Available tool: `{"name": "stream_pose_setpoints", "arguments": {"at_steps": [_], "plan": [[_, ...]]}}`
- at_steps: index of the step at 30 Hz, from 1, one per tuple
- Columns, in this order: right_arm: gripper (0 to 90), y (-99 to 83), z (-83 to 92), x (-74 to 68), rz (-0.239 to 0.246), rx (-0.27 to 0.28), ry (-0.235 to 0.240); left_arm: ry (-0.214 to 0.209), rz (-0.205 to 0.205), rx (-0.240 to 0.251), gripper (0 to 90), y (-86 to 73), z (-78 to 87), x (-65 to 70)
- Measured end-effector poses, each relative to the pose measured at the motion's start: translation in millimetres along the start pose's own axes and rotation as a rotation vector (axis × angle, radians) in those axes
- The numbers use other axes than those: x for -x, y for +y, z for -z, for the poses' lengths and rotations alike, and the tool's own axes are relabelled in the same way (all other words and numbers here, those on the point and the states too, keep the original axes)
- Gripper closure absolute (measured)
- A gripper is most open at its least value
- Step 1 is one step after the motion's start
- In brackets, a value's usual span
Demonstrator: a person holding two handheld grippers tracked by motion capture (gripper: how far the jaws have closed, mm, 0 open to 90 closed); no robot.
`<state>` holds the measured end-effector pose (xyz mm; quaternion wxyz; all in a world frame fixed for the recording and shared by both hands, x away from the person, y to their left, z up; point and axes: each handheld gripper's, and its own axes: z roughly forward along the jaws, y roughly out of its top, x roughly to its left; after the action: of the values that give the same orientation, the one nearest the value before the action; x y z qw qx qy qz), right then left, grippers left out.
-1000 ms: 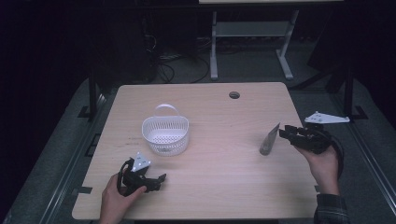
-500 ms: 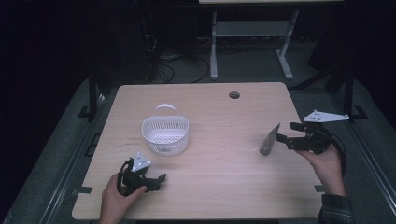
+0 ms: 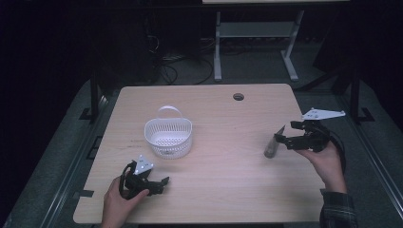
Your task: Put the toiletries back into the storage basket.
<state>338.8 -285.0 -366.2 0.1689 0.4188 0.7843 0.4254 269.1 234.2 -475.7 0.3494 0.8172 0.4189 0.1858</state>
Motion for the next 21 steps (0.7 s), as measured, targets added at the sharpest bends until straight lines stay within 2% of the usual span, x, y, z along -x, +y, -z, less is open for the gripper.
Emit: {"name": "stream_pose_setpoints", "arguments": {"at_steps": [10, 21], "plan": [[12.0, 4.3, -14.0, -3.4, 0.012, -0.016, 0.028, -0.001, 0.000, 0.000, 12.8, 0.0, 0.0, 0.0], [12.0, 6.4, -25.4, -5.7, 0.024, -0.037, 0.037, -0.001, 0.003, -0.001, 12.8, 0.0, 0.0, 0.2]]}}
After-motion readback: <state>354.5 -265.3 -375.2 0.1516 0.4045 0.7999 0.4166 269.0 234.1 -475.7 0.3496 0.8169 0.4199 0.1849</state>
